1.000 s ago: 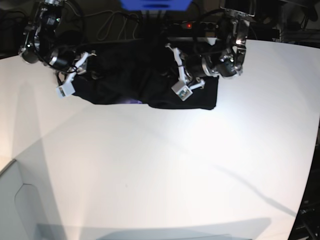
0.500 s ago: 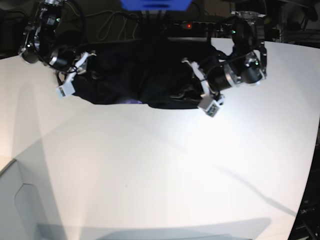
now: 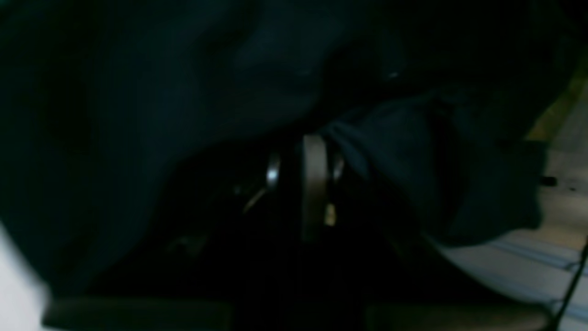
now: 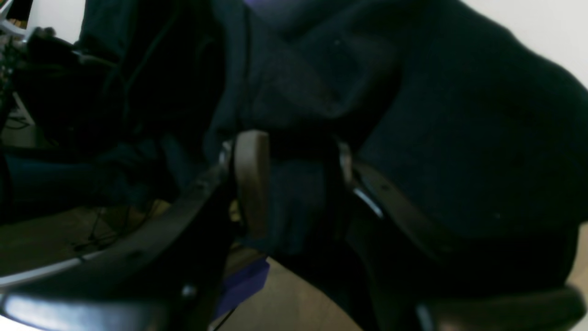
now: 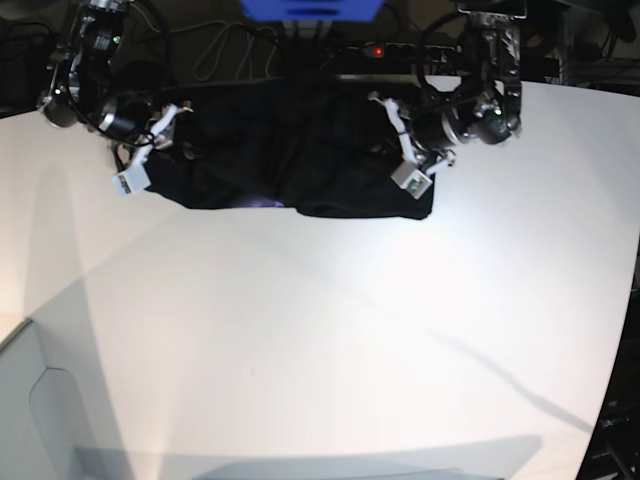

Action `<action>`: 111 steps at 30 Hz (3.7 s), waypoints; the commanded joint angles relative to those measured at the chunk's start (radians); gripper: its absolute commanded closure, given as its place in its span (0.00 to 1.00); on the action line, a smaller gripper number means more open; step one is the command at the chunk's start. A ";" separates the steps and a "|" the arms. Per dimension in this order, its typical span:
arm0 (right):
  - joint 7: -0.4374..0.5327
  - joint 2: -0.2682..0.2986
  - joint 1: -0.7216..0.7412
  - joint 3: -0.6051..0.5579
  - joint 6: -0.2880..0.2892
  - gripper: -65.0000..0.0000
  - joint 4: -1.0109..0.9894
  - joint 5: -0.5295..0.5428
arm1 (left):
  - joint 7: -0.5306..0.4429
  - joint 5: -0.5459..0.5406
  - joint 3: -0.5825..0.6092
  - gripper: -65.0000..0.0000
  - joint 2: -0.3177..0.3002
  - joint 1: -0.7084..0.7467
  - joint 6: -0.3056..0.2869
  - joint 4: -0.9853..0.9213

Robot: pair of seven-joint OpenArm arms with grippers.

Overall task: Fold the T-shirt properly
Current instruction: 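Press and adjust the folded end with the left gripper, then grasp the shirt end nearest the right gripper and hold it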

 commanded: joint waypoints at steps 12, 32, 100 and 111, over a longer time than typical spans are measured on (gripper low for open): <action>0.017 0.008 0.003 0.004 -0.009 0.68 0.015 0.020 | -0.011 -0.019 0.175 0.90 -0.013 -0.040 -0.006 0.025; 0.014 0.163 0.088 0.120 -0.006 0.62 0.015 0.025 | -0.011 -0.009 -0.042 0.90 -0.052 -0.021 -0.006 0.014; -0.177 0.237 0.069 0.357 0.093 0.11 -0.619 0.250 | -0.013 -0.009 -0.042 0.90 -0.041 0.000 -0.006 0.013; -0.177 0.197 0.065 0.354 0.093 0.11 -0.519 0.250 | -0.013 -0.009 -0.042 0.90 -0.041 0.000 -0.006 0.011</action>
